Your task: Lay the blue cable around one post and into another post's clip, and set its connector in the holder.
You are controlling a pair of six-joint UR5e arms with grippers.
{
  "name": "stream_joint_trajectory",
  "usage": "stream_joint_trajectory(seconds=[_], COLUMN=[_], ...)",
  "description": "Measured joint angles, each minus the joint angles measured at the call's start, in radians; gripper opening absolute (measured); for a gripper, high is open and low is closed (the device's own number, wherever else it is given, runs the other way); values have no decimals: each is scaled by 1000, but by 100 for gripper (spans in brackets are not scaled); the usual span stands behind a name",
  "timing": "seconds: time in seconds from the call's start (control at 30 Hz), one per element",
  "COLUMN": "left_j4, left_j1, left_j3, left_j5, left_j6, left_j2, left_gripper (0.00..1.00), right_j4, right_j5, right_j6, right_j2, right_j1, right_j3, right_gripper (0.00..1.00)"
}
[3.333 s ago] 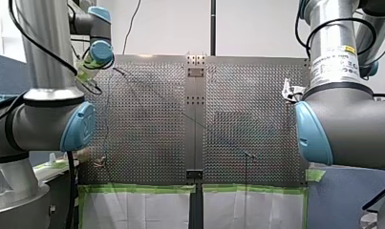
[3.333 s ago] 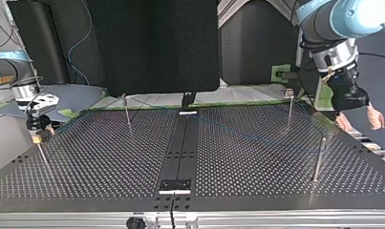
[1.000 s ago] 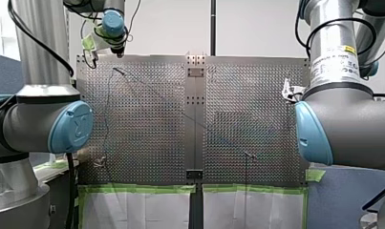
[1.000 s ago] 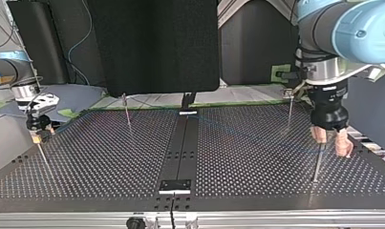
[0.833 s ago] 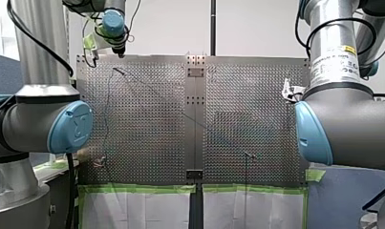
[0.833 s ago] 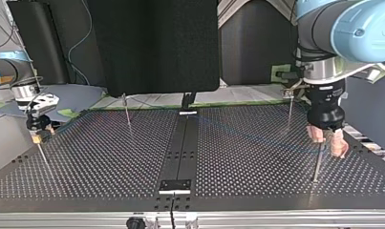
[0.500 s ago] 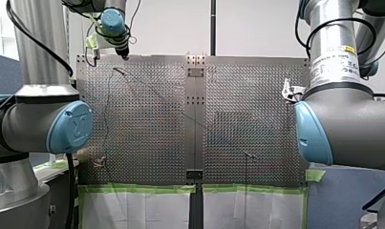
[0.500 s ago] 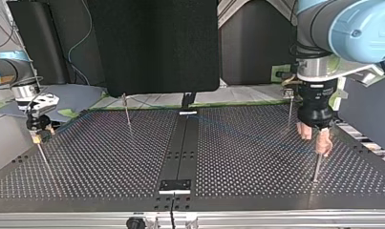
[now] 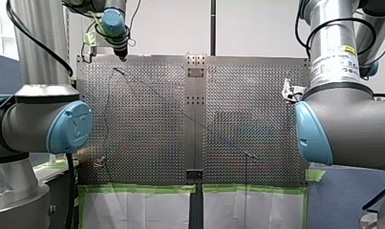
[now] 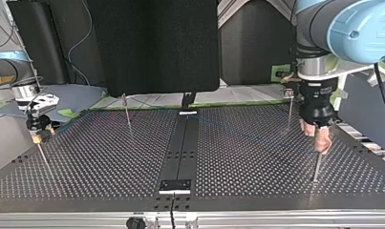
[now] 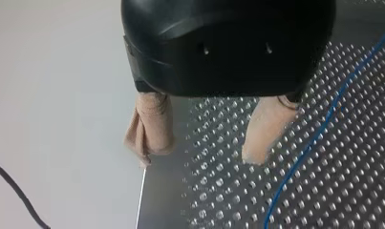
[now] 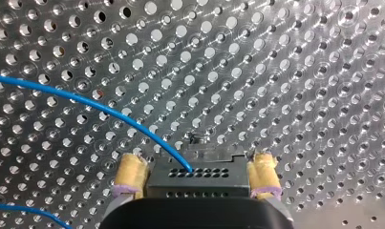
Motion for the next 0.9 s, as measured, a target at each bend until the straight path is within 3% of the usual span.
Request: stream_joint_trajectory(seconds=[0.63, 0.9], left_j4=[6, 34], left_j1=[2, 4], left_j3=[-10, -60], left_j5=[-53, -52], left_j6=[172, 186], left_j2=[0, 0], left_gripper=[100, 100], right_j4=[0, 0], right_j5=[0, 0], right_j6=[0, 0], right_j2=[0, 0], right_j1=[0, 0], right_j3=[0, 0], right_gripper=[87, 87])
